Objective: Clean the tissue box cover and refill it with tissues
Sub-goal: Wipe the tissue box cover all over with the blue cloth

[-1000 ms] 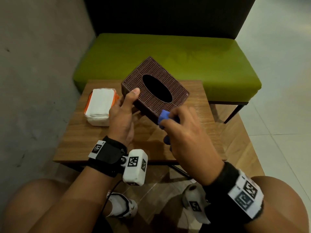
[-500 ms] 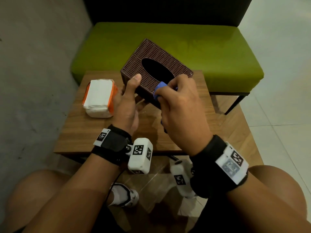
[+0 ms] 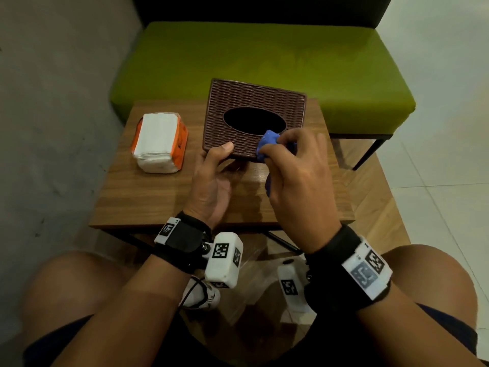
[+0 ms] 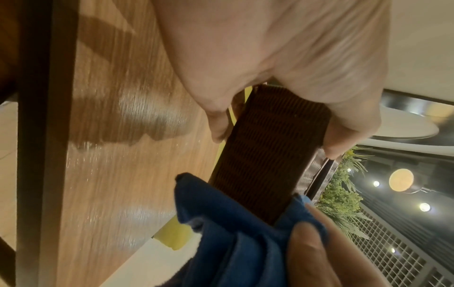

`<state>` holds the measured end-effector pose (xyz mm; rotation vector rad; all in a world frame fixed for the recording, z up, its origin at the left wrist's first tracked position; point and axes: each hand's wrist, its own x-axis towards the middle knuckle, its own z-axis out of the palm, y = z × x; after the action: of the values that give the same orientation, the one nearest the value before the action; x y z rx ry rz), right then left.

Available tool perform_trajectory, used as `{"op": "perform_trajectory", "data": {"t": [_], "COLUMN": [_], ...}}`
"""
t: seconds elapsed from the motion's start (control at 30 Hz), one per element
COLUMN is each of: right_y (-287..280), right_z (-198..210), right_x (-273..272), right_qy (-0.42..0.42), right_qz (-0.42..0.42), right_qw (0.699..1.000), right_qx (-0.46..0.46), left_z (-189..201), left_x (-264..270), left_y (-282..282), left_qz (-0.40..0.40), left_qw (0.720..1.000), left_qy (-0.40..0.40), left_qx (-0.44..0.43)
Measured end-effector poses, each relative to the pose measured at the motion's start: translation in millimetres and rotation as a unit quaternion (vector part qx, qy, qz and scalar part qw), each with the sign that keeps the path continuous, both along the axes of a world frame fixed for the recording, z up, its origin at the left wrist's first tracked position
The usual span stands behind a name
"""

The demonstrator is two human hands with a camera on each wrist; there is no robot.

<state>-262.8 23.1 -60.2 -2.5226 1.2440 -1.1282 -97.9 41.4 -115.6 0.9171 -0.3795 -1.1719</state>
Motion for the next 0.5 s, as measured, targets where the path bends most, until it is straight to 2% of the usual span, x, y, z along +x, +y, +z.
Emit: {"op": "perform_trajectory", "data": {"t": [0.13, 0.3, 0.37, 0.5], "right_y": [0, 2, 0, -9], "right_z": [-8, -12, -14, -18], "right_x": [-15, -25, -28, -37], "right_qy": [-0.016, -0.169, -0.178, -0.141], "right_qz": [-0.003, 0.012, 0.022, 0.034], "right_qw": [1.0, 0.98, 0.975, 0.982], "right_qx": [-0.004, 0.108, 0.132, 0.118], "left_z": [-1, -4, -2, 16], "left_x": [5, -2, 0, 13], "left_y": [6, 11, 15, 21], "left_qz": [-0.031, -0.027, -0.039, -0.085], "left_qw": [0.999, 0.999, 0.999, 0.991], "left_qy": [0.033, 0.018, -0.008, -0.062], "left_qx": [-0.013, 0.007, 0.022, 0.078]}}
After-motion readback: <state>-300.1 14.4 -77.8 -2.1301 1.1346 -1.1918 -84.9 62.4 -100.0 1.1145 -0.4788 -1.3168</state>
